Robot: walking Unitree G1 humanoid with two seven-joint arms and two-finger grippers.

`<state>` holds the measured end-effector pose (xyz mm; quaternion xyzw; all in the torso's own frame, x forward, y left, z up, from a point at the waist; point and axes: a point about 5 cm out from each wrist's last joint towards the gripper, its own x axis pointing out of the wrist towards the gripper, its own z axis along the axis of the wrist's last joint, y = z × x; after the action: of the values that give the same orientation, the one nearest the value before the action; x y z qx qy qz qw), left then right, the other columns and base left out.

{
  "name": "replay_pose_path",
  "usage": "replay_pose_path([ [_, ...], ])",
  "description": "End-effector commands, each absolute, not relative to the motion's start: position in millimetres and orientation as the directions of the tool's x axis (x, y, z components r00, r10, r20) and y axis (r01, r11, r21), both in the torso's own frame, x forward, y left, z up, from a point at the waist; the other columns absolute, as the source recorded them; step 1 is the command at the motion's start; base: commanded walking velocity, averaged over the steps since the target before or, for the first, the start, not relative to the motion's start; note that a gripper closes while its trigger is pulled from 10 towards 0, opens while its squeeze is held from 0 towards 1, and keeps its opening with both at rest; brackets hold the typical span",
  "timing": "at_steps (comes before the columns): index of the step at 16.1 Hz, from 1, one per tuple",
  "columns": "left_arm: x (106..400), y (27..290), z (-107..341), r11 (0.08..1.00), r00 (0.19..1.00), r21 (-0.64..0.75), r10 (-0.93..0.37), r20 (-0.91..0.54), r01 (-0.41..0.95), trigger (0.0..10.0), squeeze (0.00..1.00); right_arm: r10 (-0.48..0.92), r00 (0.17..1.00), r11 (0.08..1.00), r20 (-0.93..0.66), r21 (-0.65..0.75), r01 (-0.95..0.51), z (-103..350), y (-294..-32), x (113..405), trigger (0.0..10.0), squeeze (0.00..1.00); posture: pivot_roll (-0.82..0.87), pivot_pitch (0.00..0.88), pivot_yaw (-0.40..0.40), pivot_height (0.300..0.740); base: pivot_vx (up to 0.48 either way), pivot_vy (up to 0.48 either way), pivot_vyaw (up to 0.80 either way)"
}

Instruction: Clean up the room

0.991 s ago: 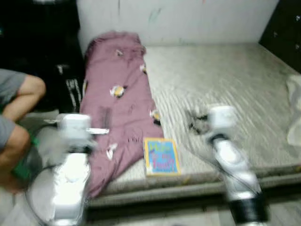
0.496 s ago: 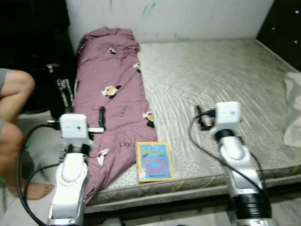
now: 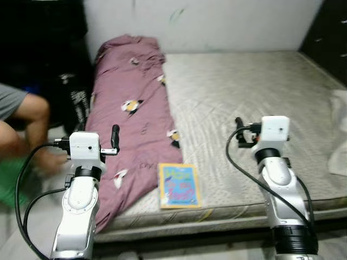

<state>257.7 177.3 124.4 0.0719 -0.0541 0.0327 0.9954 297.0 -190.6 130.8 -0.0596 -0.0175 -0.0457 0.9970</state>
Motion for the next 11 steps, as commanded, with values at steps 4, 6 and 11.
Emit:
replay_pose_path([
  [4, 266, 187, 127, 0.982, 0.991, 0.167, 0.067, 0.119, -0.086, 10.0, 0.00, -0.084, 0.995, 0.989, 0.061, -0.114, 0.091, 142, -187, 290, 10.0, 0.00, -0.01, 0.000, -0.020, 0.740, 0.000, 0.000, 0.20],
  [6, 264, 188, 123, 0.982, 0.991, 0.159, 0.081, 0.108, -0.098, 10.0, 0.00, -0.087, 0.994, 0.990, 0.070, -0.105, 0.095, 149, -189, 290, 10.0, 0.00, -0.03, 0.000, -0.016, 0.740, 0.000, 0.000, 0.00],
  [11, 270, 167, 127, 0.990, 0.991, 0.133, 0.021, 0.130, -0.038, 10.0, 0.00, -0.106, 0.991, 0.984, 0.076, -0.133, 0.115, 149, -190, 296, 10.0, 0.00, -0.01, 0.000, -0.022, 0.740, 0.000, 0.000, 0.00],
])
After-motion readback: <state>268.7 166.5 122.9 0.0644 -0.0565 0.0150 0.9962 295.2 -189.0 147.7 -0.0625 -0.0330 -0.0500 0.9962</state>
